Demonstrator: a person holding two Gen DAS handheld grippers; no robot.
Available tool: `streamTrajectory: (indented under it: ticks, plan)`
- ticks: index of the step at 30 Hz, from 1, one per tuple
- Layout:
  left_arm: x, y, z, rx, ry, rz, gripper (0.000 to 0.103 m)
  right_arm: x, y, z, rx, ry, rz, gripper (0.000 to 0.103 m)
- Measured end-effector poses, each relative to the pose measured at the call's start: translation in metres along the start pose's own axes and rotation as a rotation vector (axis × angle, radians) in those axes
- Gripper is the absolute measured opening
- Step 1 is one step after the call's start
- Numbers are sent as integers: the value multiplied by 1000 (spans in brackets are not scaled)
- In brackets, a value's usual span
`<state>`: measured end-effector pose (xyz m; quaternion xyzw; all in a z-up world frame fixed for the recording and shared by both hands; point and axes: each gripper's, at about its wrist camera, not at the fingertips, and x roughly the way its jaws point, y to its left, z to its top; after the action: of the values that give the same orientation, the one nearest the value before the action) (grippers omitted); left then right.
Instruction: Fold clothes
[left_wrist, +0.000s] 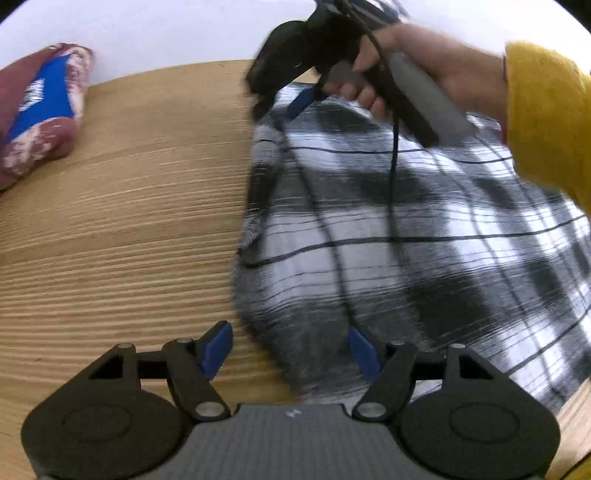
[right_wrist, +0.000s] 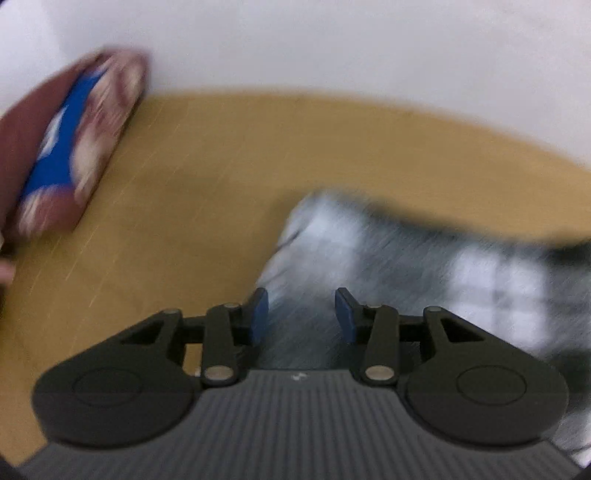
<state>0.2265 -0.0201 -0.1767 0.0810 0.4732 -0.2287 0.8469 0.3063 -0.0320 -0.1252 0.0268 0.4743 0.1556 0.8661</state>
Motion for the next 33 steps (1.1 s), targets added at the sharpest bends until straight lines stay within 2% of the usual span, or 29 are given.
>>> streamTrajectory:
  ticks: [2, 4, 5, 6, 8, 10, 13, 17, 19, 21, 24, 27, 29, 33]
  plan:
    - [-5, 5, -4, -43, 6, 45, 73, -4, 22, -14, 79, -11, 250, 43]
    - [-11, 13, -8, -91, 21, 45, 73, -26, 35, -25, 211, -57, 508, 42]
    - [-15, 18, -11, -117, 30, 37, 73, -40, 39, -32, 251, -80, 595, 42]
    - [-18, 21, -13, -141, 34, 26, 73, -56, 40, -40, 258, -106, 614, 42]
    - [-26, 23, -18, -167, 32, 1, 73, -90, 39, -63, 227, -160, 545, 44]
    - [-33, 19, -24, -161, 28, -25, 73, -127, 24, -97, 177, -215, 384, 44]
    - [-41, 7, -35, -142, 29, -81, 73, -182, -19, -162, 157, -268, 130, 44]
    - [-47, -17, -46, -129, 51, -169, 73, -256, -105, -265, 385, -242, -199, 44]
    - [-51, -33, -52, -108, 64, -170, 73, -295, -143, -320, 521, -232, -365, 46]
    - [-57, -49, -58, -77, 70, -166, 73, -327, -177, -373, 633, -234, -474, 46]
    - [-63, -72, -69, -14, 74, -148, 73, -368, -222, -441, 736, -222, -552, 46]
    - [-64, -100, -82, 73, 79, -85, 73, -386, -250, -484, 773, -221, -577, 46]
    - [-61, -117, -90, 94, 97, -8, 73, -391, -260, -501, 768, -235, -547, 46]
    - [-58, -130, -100, 7, 65, 82, 78, -397, -271, -522, 724, -268, -410, 46]
